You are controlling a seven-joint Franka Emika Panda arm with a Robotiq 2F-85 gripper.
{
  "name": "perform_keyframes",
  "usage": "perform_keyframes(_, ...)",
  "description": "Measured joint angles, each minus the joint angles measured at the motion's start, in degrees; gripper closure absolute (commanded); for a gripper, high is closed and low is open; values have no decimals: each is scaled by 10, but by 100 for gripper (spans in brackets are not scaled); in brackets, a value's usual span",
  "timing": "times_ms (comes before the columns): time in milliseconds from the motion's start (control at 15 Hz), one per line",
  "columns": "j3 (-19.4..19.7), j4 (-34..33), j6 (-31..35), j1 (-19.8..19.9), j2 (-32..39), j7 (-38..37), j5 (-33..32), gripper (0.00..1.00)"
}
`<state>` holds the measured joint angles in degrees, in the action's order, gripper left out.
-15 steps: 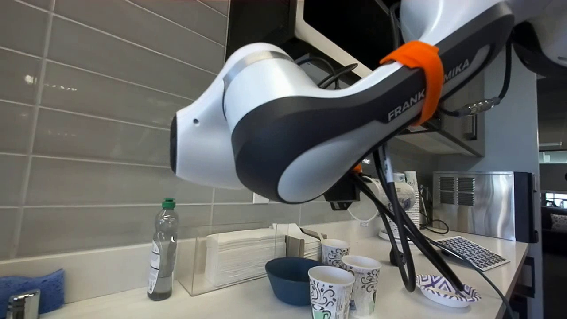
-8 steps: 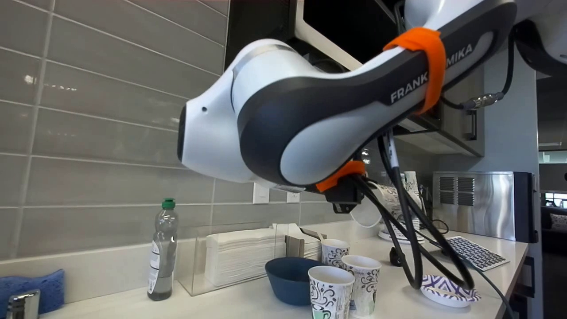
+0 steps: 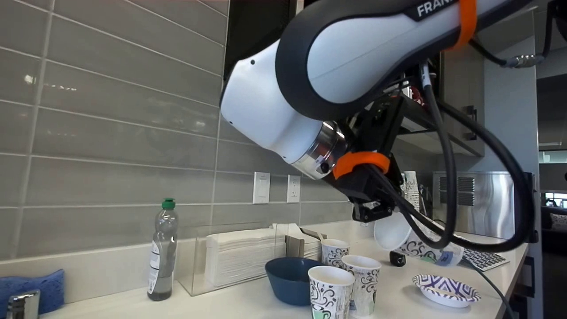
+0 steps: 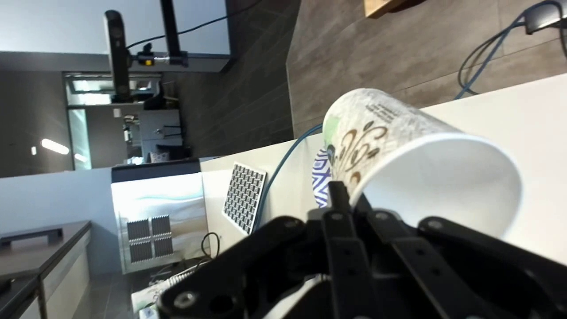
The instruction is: Pour the contents from one cup to the other
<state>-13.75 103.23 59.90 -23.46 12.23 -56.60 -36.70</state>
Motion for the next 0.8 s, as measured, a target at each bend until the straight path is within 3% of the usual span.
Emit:
perform_keyframes(333, 0, 97, 99, 14, -54, -89, 30, 96)
perform_keyframes(800, 0, 120, 109, 15, -65, -104, 31, 99)
